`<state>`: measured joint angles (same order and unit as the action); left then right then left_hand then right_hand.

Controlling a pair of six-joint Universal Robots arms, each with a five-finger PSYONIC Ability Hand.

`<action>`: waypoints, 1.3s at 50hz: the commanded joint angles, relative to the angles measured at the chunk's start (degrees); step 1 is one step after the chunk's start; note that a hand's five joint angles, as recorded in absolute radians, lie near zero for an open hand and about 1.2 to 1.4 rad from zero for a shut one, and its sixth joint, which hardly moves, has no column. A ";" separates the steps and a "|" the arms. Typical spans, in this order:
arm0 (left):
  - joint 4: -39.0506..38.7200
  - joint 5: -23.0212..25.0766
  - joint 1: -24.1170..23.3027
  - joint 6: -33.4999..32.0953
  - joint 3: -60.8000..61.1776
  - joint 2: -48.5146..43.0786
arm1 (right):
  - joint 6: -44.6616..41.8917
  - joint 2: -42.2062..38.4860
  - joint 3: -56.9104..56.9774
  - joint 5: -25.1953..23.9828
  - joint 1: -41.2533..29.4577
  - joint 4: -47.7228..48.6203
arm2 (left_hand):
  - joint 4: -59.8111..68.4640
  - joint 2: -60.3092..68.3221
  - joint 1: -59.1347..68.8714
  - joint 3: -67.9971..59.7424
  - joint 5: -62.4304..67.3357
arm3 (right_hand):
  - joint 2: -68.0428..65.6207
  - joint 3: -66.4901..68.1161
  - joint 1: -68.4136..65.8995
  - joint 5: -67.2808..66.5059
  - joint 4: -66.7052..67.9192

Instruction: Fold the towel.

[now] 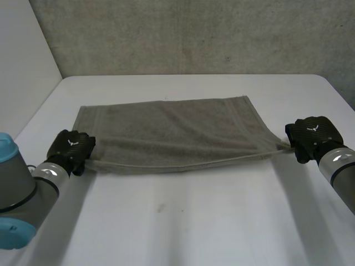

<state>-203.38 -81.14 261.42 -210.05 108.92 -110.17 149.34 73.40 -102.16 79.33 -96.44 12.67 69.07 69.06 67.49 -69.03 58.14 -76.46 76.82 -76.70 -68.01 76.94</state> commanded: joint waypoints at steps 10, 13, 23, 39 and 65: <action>23.79 7.38 3.74 -0.45 7.80 35.09 | -19.69 23.79 -2.43 -7.85 15.04 -35.84 | 10.93 10.94 12.51 -10.97 11.86 | -3.54 3.18 -3.30 -1.99 3.06; 24.87 9.69 5.33 -0.45 7.63 36.43 | -19.88 26.35 -0.77 -12.42 18.90 -38.77 | 10.93 10.94 12.51 -10.97 11.86 | -3.54 3.18 -3.30 -1.99 3.06; 20.92 15.66 10.25 -0.19 2.46 24.43 | -14.35 18.75 2.75 -17.19 18.59 -35.45 | 10.93 10.94 12.51 -10.97 11.86 | -3.54 3.18 -3.30 -1.99 3.06; 20.39 13.55 7.00 1.49 -3.45 15.07 | 4.29 6.85 -2.87 -14.55 5.30 -14.69 | 10.93 10.94 12.51 -10.97 11.86 | 66.46 -66.82 66.70 68.01 -66.94; 23.82 12.76 3.40 14.41 -19.44 14.46 | 23.72 -11.42 3.98 -1.92 -19.13 -1.87 | 10.93 10.94 12.51 -10.97 11.86 | 62.54 -62.90 62.77 64.08 -63.02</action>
<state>-180.22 -68.36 265.07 -196.44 90.55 -95.67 174.11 67.63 -101.45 69.37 -114.04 8.47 69.77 69.75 68.52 -69.70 58.93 -14.29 13.87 -13.73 -3.53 15.00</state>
